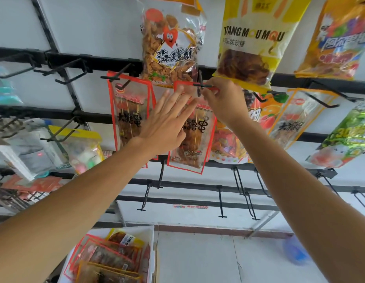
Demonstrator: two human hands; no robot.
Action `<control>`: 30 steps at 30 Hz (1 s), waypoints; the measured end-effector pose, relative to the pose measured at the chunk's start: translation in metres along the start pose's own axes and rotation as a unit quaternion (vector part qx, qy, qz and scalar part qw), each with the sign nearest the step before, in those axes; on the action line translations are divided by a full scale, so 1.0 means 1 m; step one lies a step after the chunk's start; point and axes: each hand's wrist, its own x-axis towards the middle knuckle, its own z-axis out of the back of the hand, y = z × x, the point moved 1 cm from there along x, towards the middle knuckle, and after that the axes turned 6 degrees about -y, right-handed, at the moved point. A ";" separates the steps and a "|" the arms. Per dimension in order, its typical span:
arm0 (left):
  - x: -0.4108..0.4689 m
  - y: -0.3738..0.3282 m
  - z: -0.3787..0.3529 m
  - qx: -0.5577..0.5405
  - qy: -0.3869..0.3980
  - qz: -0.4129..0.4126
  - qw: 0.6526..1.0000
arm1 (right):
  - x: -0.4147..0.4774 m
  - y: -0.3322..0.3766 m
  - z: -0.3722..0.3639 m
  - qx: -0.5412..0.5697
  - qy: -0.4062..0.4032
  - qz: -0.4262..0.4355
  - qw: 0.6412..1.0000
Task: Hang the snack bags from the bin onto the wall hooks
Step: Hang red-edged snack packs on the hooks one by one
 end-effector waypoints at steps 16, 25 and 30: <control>0.012 -0.003 -0.010 0.029 0.060 0.017 0.998 | -0.047 -0.028 -0.002 -0.112 -0.006 -0.183 0.977; -0.005 -0.016 0.015 -0.072 0.175 0.027 0.982 | -0.076 0.004 0.011 -0.065 0.226 -0.094 0.967; -0.036 -0.016 0.037 -0.083 0.244 0.081 0.963 | -0.084 0.023 0.012 -0.045 0.274 -0.058 0.959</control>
